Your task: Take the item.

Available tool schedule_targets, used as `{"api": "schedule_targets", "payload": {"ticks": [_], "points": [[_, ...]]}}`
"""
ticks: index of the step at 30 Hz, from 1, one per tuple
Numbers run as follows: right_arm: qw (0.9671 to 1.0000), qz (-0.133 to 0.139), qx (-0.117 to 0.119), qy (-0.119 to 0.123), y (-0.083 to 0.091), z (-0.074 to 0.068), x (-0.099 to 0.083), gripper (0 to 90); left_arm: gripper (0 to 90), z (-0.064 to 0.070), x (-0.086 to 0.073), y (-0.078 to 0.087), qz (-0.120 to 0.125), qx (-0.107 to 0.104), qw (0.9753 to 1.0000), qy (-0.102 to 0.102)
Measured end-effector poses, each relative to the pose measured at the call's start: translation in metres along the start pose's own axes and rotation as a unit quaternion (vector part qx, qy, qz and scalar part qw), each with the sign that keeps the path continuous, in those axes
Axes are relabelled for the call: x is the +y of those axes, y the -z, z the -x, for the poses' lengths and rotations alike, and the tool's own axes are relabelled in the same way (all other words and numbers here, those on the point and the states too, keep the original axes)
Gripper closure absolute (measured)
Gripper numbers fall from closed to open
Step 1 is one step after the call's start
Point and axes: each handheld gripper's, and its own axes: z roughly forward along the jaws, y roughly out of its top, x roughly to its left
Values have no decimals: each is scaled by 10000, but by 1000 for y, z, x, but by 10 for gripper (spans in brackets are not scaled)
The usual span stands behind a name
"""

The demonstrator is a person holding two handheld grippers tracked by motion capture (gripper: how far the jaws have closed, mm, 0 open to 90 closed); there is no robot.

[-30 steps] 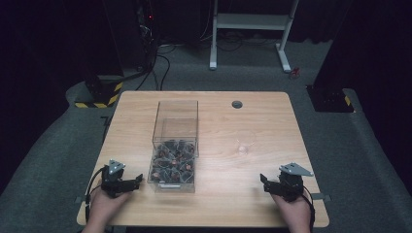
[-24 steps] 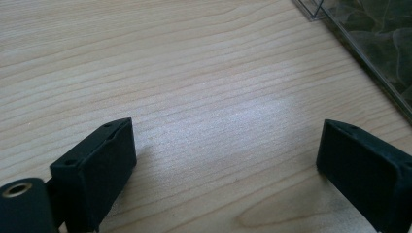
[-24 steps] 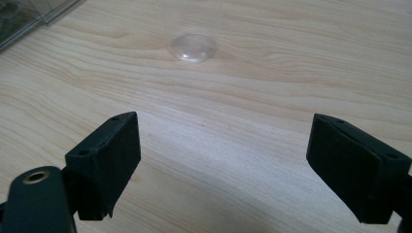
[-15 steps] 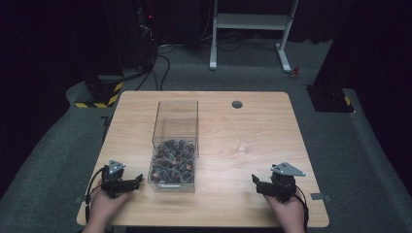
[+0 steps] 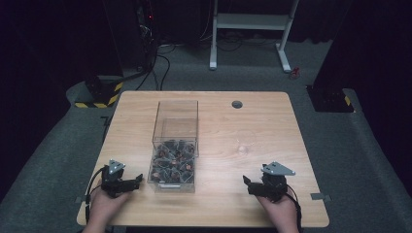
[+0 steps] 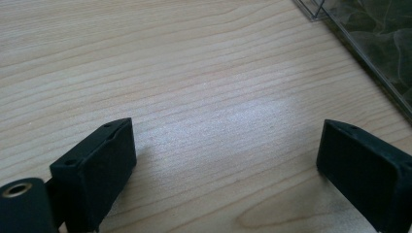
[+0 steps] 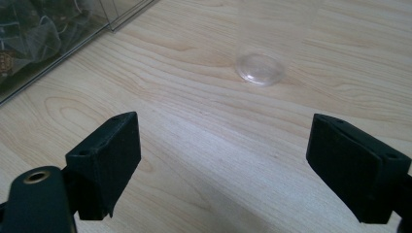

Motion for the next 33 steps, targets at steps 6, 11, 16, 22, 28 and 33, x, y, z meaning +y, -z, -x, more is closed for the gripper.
{"api": "schedule_targets", "payload": {"ticks": [6,11,16,22,28,33], "points": [[10000,33,58,15,0,-5,4,125,74,0,0,0,-4,-4,10000,2],[9997,117,170,134,-2,-12,13,127,74,0,0,0,0,0,10000,2],[9996,106,259,91,-3,-18,19,127,74,0,0,0,-5,-5,10000,0],[9994,112,335,68,-4,-25,24,126,74,0,0,0,-6,-5,10000,1],[9988,175,426,159,-5,-33,28,126,74,0,0,0,-22,-6,10000,-19],[9980,202,512,325,-8,-43,33,126,74,0,0,0,-23,-7,10000,-20]]}}
